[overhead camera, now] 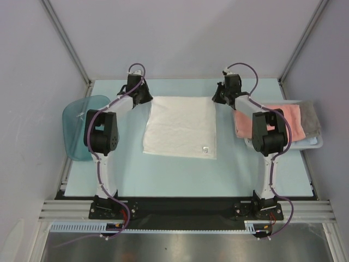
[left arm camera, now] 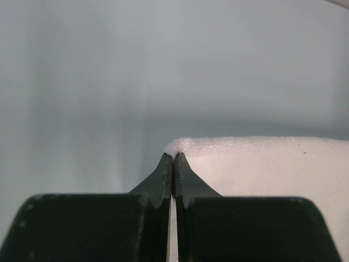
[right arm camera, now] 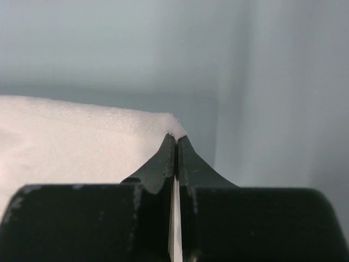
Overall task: Fold and stack the towels
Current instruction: Fold the towel
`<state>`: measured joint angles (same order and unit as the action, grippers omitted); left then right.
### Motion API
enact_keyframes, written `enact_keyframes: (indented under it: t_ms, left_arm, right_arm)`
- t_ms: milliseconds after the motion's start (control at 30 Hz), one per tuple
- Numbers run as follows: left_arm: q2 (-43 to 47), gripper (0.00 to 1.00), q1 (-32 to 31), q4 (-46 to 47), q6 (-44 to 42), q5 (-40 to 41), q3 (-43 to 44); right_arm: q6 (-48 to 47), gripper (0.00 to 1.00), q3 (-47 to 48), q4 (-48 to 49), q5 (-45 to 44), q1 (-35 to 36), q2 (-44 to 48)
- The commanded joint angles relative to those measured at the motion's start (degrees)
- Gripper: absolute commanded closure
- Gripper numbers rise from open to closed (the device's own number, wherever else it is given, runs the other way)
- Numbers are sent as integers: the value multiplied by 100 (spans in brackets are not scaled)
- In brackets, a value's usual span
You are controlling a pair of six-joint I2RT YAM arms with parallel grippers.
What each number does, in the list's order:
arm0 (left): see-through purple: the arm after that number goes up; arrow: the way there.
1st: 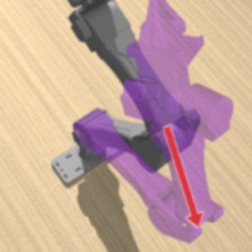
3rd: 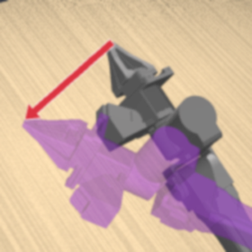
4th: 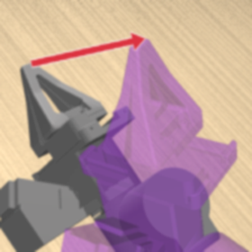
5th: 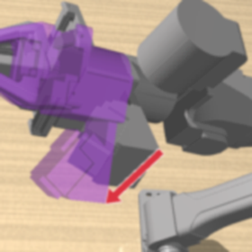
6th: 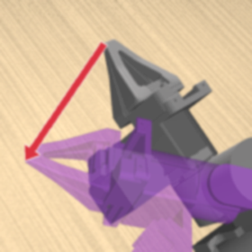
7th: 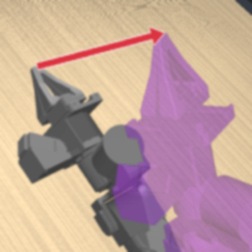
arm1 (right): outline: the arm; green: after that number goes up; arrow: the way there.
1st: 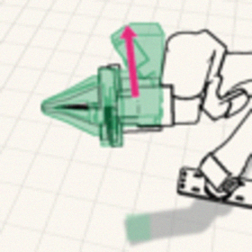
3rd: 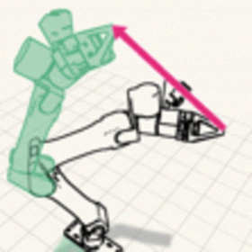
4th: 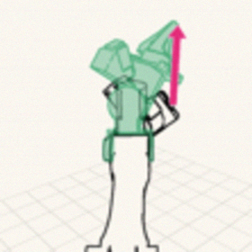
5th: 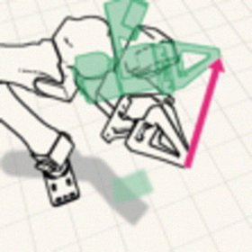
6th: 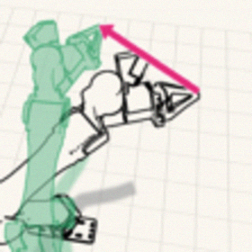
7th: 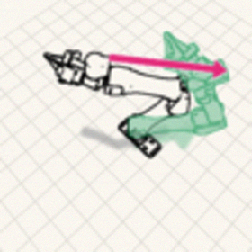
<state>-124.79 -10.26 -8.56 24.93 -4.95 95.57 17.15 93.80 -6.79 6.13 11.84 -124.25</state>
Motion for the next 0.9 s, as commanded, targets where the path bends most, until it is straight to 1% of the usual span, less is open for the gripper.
enact_keyframes:
  t_ms: [0, 67, 100, 300, 500, 533, 667, 700, 800, 867]
  left_arm:
    - [736, 100, 77, 460, -41, -15, -493]
    - [930, 100, 77, 539, -14, -15, -705]
    - [1061, 100, 77, 539, 12, 11, -863]
    - [1580, 100, 77, 653, 118, 143, -1636]
    - [2178, 100, 77, 829, -49, 179, -2226]
    - [2257, 100, 77, 1090, -76, 126, -2296]
    - [2424, 100, 77, 1558, -172, -120, -2551]
    - [2425, 100, 77, 1759, -216, -259, -2569]
    - [2381, 100, 77, 1962, -295, -453, -2482]
    - [2293, 98, 77, 2112, -313, -708, -2447]
  right_arm:
    - [113, 100, -326, 617, 108, 3, 690]
    - [131, 100, -537, 608, 99, 12, 963]
    - [140, 100, -747, 791, 90, 38, 1146]
    - [166, 100, -1398, 837, 55, 82, 1578]
    - [219, 100, -2040, 1056, -15, 117, 2106]
    - [245, 100, -2172, 1083, -7, 117, 2158]
    - [254, 100, -2296, 1136, -24, 170, 2317]
    - [245, 100, -2322, 1179, -24, 179, 2352]
    - [236, 100, -2287, 1197, -68, 205, 2370]
    - [254, 100, -2200, 1223, -59, 205, 2335]
